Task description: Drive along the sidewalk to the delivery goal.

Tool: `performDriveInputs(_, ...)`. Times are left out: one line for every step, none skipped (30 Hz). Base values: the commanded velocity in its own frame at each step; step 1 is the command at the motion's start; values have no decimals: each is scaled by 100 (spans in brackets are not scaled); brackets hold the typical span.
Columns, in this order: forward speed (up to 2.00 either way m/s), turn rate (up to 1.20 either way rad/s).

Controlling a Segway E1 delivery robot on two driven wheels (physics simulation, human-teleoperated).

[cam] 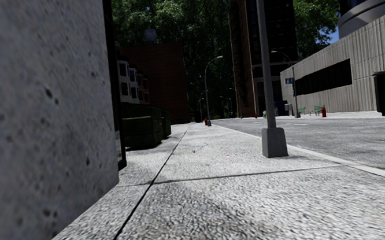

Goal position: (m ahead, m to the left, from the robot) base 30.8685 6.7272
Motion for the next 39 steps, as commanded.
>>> performDriveInputs(180, 0)
performDriveInputs(180, 0)
performDriveInputs(180, 0)
performDriveInputs(180, 0)
performDriveInputs(180, 0)
performDriveInputs(180, 0)
performDriveInputs(180, 0)
performDriveInputs(180, 0)
performDriveInputs(180, 0)
performDriveInputs(180, 0)
performDriveInputs(180, 0)
performDriveInputs(180, 0)
performDriveInputs(180, 0)
performDriveInputs(180, 0)
performDriveInputs(180, 0)
performDriveInputs(180, 0)
performDriveInputs(180, 0)
performDriveInputs(180, 0)
performDriveInputs(180, 0)
performDriveInputs(180, 0)
performDriveInputs(180, 0)
performDriveInputs(180, 0)
performDriveInputs(180, 0)
performDriveInputs(180, 0)
performDriveInputs(180, 0)
performDriveInputs(180, 0)
performDriveInputs(180, 0)
performDriveInputs(180, 0)
performDriveInputs(180, 0)
performDriveInputs(180, 0)
performDriveInputs(180, 0)
performDriveInputs(180, 0)
performDriveInputs(180, 0)
performDriveInputs(180, 0)
performDriveInputs(180, 0)
performDriveInputs(180, 0)
performDriveInputs(180, 0)
performDriveInputs(180, 0)
performDriveInputs(180, 0)
